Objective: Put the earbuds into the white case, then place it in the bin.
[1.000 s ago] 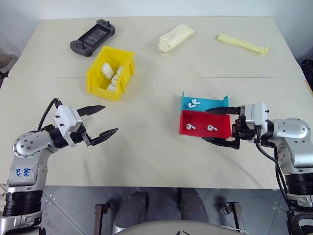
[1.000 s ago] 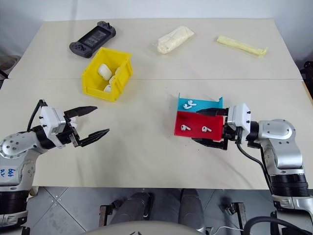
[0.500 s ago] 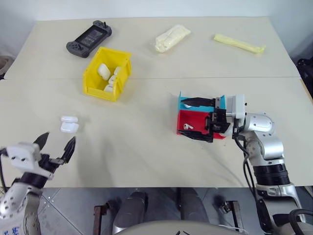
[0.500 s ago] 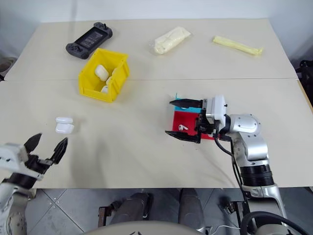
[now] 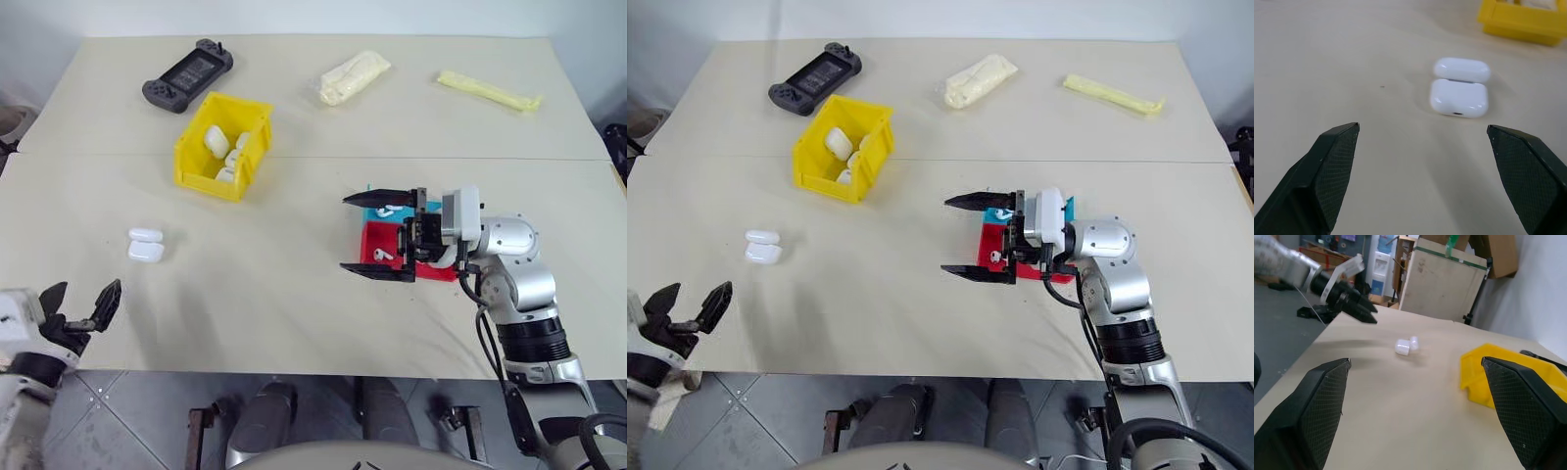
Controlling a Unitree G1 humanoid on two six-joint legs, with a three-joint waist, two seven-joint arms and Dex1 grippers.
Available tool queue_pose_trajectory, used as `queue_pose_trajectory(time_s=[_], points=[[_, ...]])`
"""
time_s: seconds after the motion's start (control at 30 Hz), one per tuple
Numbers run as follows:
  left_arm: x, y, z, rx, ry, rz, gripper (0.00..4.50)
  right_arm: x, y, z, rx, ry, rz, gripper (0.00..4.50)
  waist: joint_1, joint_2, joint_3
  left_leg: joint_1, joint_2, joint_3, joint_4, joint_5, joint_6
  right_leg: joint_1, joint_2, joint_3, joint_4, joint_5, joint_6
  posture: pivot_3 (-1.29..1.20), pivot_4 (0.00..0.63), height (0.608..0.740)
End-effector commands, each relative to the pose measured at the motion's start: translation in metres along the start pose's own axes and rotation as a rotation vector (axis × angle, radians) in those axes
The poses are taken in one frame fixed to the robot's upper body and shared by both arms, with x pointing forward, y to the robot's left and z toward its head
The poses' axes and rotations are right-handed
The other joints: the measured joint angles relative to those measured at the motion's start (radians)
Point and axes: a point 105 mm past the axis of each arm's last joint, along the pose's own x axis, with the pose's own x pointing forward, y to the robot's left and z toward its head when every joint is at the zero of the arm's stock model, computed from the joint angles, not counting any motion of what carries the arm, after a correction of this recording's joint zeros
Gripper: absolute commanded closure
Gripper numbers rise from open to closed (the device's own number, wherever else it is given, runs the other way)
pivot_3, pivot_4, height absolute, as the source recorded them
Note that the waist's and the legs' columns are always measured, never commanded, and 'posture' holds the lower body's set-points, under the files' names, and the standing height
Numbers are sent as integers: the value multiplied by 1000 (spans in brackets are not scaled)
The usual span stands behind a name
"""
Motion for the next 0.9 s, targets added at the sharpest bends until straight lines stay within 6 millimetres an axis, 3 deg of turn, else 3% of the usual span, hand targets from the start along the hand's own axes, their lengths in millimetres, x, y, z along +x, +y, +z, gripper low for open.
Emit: queue_pose_trajectory(time_s=[0.03,0.2,0.5,0.9], points=[[1,-4,24,28,110,-62,44,-8,-2,4,-16,6,-13,0,-1,0,0,0,0,0,0,0,0,0,0,1,1,0,0,0,150,740],[18,17,37,16,353,41,44,-7,-1,5,-11,11,1,0,-2,1,0,1,1,3,-1,0,-1,-2,3,5,4,0,-1,0,150,740],[64,-4,47,-53,491,-35,44,-5,2,8,-18,17,2,0,-31,0,0,-2,2,7,-1,-2,-4,-10,8,10,9,0,-1,0,150,740],[74,5,35,-3,595,11,44,-2,5,10,-20,7,-26,0,-47,0,0,-2,10,13,-1,-3,-5,-15,12,13,11,0,-2,0,150,740]])
